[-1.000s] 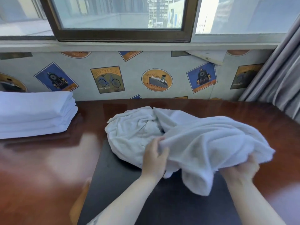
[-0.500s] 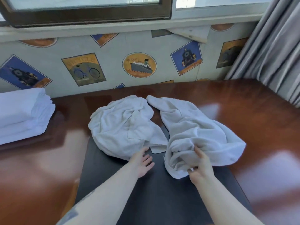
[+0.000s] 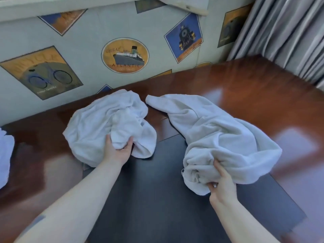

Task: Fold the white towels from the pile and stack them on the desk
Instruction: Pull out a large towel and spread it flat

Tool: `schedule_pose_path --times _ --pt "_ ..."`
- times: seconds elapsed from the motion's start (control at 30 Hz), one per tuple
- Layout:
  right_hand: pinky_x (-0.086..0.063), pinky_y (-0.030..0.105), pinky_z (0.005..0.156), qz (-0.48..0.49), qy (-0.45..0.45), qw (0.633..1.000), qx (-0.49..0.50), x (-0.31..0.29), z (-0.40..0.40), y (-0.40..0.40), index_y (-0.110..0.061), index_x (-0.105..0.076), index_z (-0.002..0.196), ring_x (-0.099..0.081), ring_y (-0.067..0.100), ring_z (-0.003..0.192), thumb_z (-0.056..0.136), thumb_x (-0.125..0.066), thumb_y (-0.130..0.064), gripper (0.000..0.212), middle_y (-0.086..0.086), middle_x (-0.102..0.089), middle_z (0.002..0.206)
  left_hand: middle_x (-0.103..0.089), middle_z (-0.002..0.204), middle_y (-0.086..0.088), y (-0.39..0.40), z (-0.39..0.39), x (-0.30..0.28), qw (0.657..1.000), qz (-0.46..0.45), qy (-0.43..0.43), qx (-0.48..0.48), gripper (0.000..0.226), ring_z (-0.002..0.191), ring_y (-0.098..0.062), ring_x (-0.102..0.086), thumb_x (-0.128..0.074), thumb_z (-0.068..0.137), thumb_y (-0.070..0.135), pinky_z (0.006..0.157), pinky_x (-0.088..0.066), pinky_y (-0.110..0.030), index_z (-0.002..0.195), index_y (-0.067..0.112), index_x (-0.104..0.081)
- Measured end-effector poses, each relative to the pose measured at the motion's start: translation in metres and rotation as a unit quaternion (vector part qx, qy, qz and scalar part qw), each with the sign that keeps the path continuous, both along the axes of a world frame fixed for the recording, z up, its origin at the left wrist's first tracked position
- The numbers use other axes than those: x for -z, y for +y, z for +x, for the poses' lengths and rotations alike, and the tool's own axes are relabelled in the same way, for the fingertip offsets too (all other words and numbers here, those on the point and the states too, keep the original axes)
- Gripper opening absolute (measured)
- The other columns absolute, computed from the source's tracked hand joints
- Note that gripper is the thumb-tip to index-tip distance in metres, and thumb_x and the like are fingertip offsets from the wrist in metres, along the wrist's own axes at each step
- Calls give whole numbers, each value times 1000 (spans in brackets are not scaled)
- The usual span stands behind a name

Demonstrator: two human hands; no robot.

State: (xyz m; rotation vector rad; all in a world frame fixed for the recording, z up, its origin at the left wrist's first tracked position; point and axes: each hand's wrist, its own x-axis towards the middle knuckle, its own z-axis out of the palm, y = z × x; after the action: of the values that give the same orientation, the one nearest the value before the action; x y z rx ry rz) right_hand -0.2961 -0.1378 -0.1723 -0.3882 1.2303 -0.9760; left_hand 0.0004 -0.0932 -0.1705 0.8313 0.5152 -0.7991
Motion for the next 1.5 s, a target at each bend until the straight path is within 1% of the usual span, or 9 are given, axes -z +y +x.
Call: schedule_pose_path --times 0.23,0.43,0.67,0.73,0.8,0.9,1.13,1.33,1.5 --pt "-49 35 94 -99 41 968 -229 -3 60 27 -28 -67 116 -64 10 111 70 -84 -42 51 -9 -71 112 -51 137 5 -25 77 -33 987 -3 -125 105 41 132 -10 -46 -58 94 37 110 -38 -41 130 18 -55" --pt "-45 14 89 -174 119 708 -674 -9 80 53 -47 -48 121 -52 -9 113 67 -81 -31 65 -32 -52 122 -70 97 28 29 -18 -21 753 201 -460 426 19 92 4 -64 -63 93 23 70 -47 -8 104 38 -66" --pt "-46 21 72 -192 326 910 -169 -6 17 16 -33 -59 108 -59 10 106 80 -65 -15 33 -17 -61 110 -56 132 19 104 -94 -55 763 226 -519 313 62 125 -10 -52 -62 66 69 105 -43 -46 122 43 -57" --pt "-47 34 93 -252 446 792 -332 5 -4 -1 -35 -45 133 -46 15 126 75 -67 -20 64 -12 -48 135 -39 145 21 99 -127 -52 645 315 -582 382 86 136 -10 -35 -62 56 77 113 -29 -50 131 42 -44" --pt "-22 42 118 -294 516 567 -571 22 -19 -7 -38 -24 150 -15 19 147 76 -68 -37 86 -10 -17 159 -4 156 22 94 -162 -34 468 440 -617 455 94 148 -11 -3 -62 57 75 118 -5 -51 138 51 -22" --pt "-9 42 120 -390 557 422 -599 44 -33 -7 -39 -27 147 -8 25 148 86 -56 -50 68 -8 -12 160 -4 156 27 97 -198 -11 388 523 -644 401 40 147 -3 -9 -58 80 56 111 -2 -42 118 47 -51" --pt "-43 30 74 -539 552 347 -533 35 -74 -19 -27 -64 108 -57 21 99 82 -68 -25 27 -6 -58 112 -63 75 24 117 -251 -3 530 493 -596 348 20 77 4 -54 -48 76 53 87 -30 -23 77 36 -58" --pt "-32 32 79 -478 615 292 -556 38 -136 -69 -23 -41 130 -51 23 111 89 -38 -11 43 -1 -57 113 -65 79 14 104 -250 -3 628 545 -484 273 28 79 -12 -59 -42 90 53 78 -45 -34 79 33 -58" --pt "-43 32 81 -428 705 301 -479 20 -187 -116 -34 -50 100 -59 22 103 80 -62 -26 24 -1 -68 98 -57 92 -10 102 -203 -28 779 515 -351 -65 15 109 -37 -48 -48 93 28 75 -39 -39 84 17 -43"
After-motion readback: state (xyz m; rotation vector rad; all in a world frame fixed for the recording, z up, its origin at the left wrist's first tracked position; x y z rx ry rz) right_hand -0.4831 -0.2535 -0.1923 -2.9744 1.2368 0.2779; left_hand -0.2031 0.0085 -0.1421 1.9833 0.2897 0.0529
